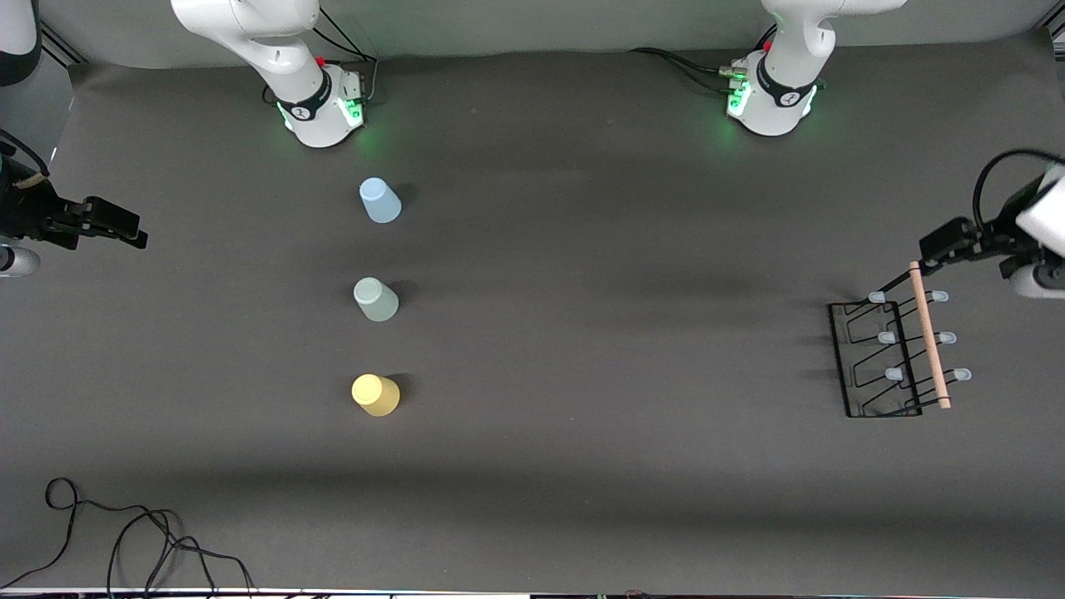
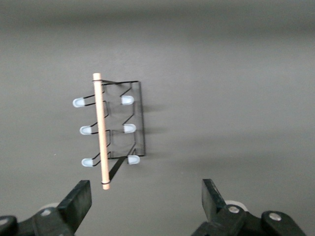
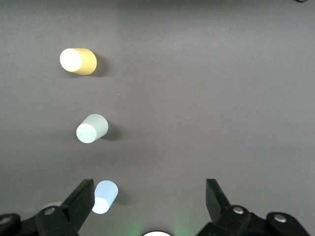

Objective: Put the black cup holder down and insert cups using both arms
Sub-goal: 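Lower the left gripper onto the rack's wooden rod and grasp it, then carry the black rack with the left gripper toward the table middle, then release the rack with the left gripper while the right gripper reaches the green cup, then grasp the pale green cup with the right gripper while the left gripper withdraws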

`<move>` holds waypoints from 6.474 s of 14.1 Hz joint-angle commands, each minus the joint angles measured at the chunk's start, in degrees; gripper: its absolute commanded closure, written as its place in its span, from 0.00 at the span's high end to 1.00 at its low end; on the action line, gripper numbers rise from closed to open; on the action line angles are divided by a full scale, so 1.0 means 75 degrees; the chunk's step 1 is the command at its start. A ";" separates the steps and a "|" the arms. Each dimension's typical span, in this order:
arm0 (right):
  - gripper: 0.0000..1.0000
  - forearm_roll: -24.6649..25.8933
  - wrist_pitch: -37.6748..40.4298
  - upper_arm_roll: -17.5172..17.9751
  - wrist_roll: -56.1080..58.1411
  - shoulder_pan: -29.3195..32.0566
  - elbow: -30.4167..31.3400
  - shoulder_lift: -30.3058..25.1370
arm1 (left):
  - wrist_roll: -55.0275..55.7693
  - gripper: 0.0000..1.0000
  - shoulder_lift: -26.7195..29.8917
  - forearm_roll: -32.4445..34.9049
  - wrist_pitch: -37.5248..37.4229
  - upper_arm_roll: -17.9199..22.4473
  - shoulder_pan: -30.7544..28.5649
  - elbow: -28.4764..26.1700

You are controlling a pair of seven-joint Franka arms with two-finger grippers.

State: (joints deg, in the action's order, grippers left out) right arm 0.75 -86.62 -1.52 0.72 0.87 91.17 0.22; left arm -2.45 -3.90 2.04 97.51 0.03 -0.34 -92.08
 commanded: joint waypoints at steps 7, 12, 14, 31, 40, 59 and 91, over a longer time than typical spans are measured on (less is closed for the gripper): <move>1.00 0.0088 0.0135 0.0050 0.0021 0.0036 -0.0192 0.0077 | -0.1371 1.00 -0.1213 0.0233 0.1761 -0.0015 -0.1208 -0.1150; 1.00 0.0088 0.0135 0.0050 0.0009 0.0036 -0.0191 0.0077 | -0.1360 0.69 -0.1717 0.0233 0.2608 0.0008 -0.1232 -0.2018; 1.00 0.0088 0.0135 0.0050 0.0021 0.0048 -0.0191 0.0077 | -0.1349 0.63 -0.1835 0.0233 0.2620 0.0008 -0.1232 -0.2194; 1.00 0.0088 0.0135 0.0050 0.0021 0.0048 -0.0191 0.0077 | 0.1143 0.00 -0.1214 0.0080 0.1319 -0.0085 0.0932 -0.0966; 1.00 0.0088 0.0135 0.0050 0.0021 0.0059 -0.0180 0.0077 | 0.4448 0.00 -0.2068 -0.1256 0.1483 -0.0085 0.3980 0.0181; 1.00 -0.0393 -0.1245 0.0097 -0.2743 -0.1404 0.1271 -0.0099 | 0.6620 0.00 -0.3898 -0.1103 0.3979 -0.0085 0.6549 0.0746; 1.00 -0.0428 -0.9861 0.0097 -0.4374 -0.3105 0.6441 0.2256 | 0.0599 1.00 0.1349 0.0385 0.0860 0.0066 0.0725 -0.2016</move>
State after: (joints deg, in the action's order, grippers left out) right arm -1.75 -159.91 -0.30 -31.08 -21.48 139.03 16.53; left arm 3.80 -1.00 2.85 98.74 0.80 5.05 -98.36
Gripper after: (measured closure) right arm 0.000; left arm 0.000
